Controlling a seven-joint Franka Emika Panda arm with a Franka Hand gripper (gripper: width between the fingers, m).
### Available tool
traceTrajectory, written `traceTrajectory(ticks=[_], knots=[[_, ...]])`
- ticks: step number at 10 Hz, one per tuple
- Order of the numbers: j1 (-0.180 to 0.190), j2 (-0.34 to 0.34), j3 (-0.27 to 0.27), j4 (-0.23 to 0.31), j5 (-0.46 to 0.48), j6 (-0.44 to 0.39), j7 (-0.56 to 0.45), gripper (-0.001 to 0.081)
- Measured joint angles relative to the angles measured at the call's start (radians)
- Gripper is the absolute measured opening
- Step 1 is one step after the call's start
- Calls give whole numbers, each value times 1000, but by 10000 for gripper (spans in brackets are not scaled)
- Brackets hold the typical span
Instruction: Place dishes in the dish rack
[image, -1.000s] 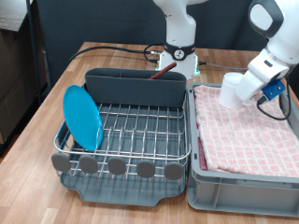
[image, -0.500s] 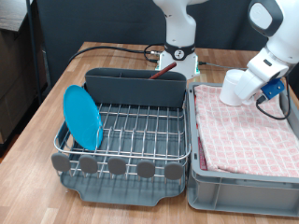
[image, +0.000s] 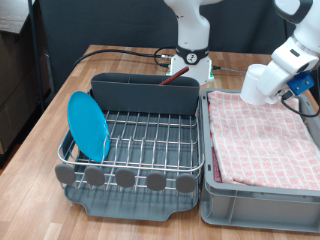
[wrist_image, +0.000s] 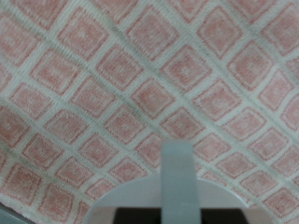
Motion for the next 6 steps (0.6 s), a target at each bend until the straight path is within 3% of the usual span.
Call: traceTrajectory(ticks=[4,6], knots=[[-3,-67,-28,36,-119,34,205,71],[-10,-82,-42,61,-158,44,218,70]])
